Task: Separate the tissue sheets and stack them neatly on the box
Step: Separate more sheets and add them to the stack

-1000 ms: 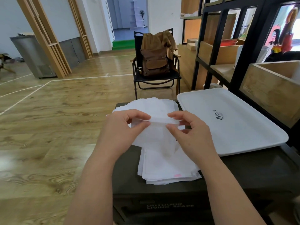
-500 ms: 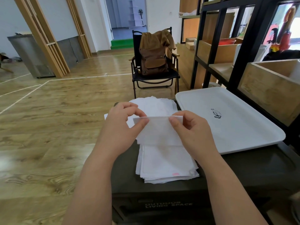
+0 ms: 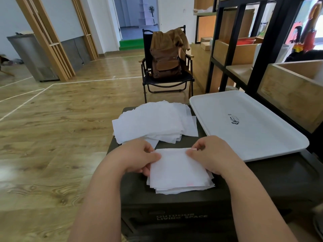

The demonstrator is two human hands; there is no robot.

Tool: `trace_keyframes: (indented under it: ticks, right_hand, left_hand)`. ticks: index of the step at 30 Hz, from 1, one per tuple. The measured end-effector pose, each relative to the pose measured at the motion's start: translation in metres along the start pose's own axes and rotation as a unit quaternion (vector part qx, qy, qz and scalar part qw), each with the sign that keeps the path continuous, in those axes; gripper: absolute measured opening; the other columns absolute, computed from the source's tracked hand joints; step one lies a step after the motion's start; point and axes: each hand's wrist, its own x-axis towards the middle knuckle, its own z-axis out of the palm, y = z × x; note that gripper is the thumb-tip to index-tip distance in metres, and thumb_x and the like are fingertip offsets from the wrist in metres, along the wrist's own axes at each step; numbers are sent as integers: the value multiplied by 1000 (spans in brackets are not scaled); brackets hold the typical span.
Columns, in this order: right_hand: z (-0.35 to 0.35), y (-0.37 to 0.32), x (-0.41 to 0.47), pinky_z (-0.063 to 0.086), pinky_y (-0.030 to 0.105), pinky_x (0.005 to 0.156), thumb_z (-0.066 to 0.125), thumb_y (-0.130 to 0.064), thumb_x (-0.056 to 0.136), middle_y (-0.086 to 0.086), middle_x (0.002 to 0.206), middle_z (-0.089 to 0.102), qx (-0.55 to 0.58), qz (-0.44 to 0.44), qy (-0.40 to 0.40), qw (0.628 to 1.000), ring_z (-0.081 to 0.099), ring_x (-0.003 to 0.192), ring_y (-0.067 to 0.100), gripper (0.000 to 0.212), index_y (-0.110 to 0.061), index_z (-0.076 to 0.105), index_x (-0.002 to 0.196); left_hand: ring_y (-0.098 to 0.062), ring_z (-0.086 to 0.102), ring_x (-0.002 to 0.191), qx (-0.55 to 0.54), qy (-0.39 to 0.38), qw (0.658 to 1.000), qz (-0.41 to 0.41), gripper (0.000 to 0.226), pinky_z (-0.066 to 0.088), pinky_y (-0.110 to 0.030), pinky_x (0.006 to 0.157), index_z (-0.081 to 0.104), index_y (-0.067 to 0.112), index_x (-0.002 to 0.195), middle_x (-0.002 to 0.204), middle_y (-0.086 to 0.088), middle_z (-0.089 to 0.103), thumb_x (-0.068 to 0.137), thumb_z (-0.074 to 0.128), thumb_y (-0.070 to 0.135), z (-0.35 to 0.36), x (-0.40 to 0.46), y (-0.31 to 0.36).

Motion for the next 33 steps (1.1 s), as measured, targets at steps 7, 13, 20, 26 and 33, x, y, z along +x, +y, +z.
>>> trace_keyframes:
  ticks: [7, 13, 20, 26, 33]
  right_hand:
    - [3, 2, 2, 34, 18, 53, 66, -34, 87, -15, 79, 54, -29, -5, 54, 998, 49, 70, 0, 16, -29, 58, 75]
    - [2, 3, 1, 38, 18, 57, 74, -34, 80, -13, 78, 55, 10, -20, 91, 996, 52, 72, 2, 16, -30, 59, 81]
    - [-1, -1, 0, 31, 14, 54, 75, -39, 81, -13, 70, 53, 68, -45, 145, 986, 50, 67, 0, 22, -32, 56, 89]
    - [0, -2, -1, 31, 14, 53, 74, -39, 82, -13, 68, 54, 81, -48, 138, 986, 52, 65, 0, 20, -33, 56, 88]
    - [1, -1, 1, 32, 16, 55, 73, -40, 82, -12, 71, 55, 86, -48, 127, 987, 53, 69, 1, 20, -32, 57, 92]
  left_hand:
    - [-16, 57, 61, 69, 270, 960, 7, 35, 39, -25, 54, 56, 19, 71, 66, 4, 62, 89, 64, 48, 1, 16, -2]
    - [-16, 44, 133, 92, 316, 932, 152, 42, 32, -26, 105, 49, 21, 139, 142, 2, 52, 98, 57, 22, 15, 49, 2]
    - [-18, 39, 140, 137, 262, 945, 142, 51, 27, -30, 113, 41, 20, 149, 153, 1, 44, 100, 54, 27, 19, 54, -3]
    - [-17, 40, 140, 124, 261, 946, 145, 51, 26, -29, 113, 46, 22, 146, 151, 2, 46, 99, 56, 37, 17, 50, -4]
    - [-17, 41, 139, 127, 258, 946, 148, 48, 27, -31, 114, 46, 24, 146, 151, 3, 46, 100, 54, 33, 16, 51, -8]
